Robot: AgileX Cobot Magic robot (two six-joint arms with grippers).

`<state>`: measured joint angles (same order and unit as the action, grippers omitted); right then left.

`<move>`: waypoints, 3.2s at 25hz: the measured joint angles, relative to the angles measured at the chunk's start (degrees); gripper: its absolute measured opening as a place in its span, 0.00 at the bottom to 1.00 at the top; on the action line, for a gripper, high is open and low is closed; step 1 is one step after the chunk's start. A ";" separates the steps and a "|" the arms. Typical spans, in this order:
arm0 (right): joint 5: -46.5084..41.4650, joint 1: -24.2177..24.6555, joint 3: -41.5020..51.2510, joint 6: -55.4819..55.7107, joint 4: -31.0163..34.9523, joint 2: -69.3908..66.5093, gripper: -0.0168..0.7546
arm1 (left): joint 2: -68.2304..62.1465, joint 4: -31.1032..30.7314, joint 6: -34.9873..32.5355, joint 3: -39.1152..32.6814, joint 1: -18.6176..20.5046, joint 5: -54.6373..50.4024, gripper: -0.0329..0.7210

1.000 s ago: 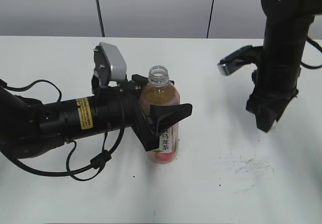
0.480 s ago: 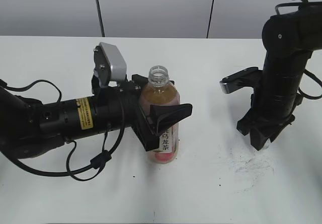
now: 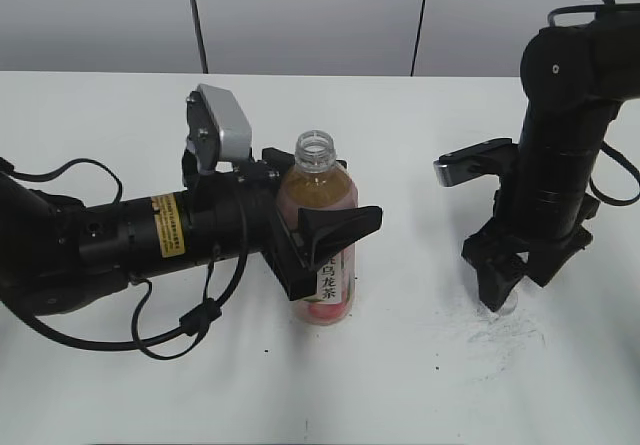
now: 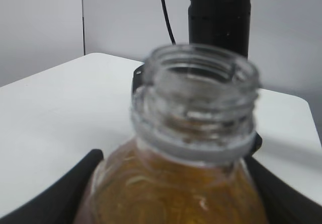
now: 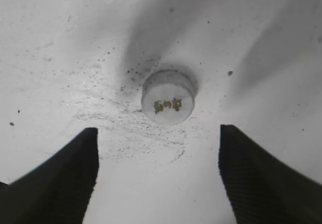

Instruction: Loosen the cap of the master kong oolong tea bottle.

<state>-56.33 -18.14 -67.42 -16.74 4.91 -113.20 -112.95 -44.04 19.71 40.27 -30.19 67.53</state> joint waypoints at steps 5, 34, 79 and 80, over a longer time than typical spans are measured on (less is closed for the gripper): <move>-0.20 0.00 0.03 0.25 0.13 0.00 0.77 | 0.00 0.00 0.00 0.00 0.00 0.00 0.64; -0.31 0.00 0.03 3.64 0.72 0.00 0.76 | 7.72 6.48 -2.61 0.00 0.00 1.24 0.82; -10.64 0.00 10.54 4.98 -0.28 27.02 0.76 | 94.42 40.37 -17.86 -0.09 -3.41 -136.95 0.82; -10.58 0.00 12.52 5.03 -0.28 29.25 0.76 | 96.59 40.37 -18.09 -0.34 -3.41 -137.17 0.82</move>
<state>-66.91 -18.14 -54.91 -11.72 4.63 -83.95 -16.36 -3.68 1.62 39.93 -33.60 -69.64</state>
